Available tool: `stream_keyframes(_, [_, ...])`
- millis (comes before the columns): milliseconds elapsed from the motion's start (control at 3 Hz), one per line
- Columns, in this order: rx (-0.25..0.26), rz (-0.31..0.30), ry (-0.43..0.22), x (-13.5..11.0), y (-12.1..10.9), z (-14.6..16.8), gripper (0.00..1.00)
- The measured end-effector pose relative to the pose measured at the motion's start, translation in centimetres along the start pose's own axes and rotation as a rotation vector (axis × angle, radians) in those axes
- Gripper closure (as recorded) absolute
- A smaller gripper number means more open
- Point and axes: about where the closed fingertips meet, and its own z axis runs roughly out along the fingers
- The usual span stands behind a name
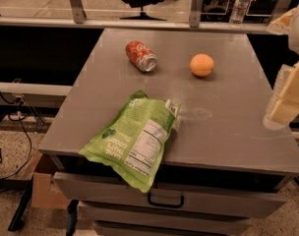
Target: Place coke can upright
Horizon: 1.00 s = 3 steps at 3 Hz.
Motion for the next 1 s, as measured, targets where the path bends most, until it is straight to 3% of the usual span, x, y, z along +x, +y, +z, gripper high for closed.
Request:
stream_keyframes(333, [0.0,0.0,0.0,0.0,0.0,0.0,0.0])
stream_keyframes(667, [-0.016,0.057,-0.043,-1.5,-1.1,0.3,0.0])
stream_keyframes(1000, [-0.063,0.184,-0.112,-4.1,-3.7,1.6,0.0])
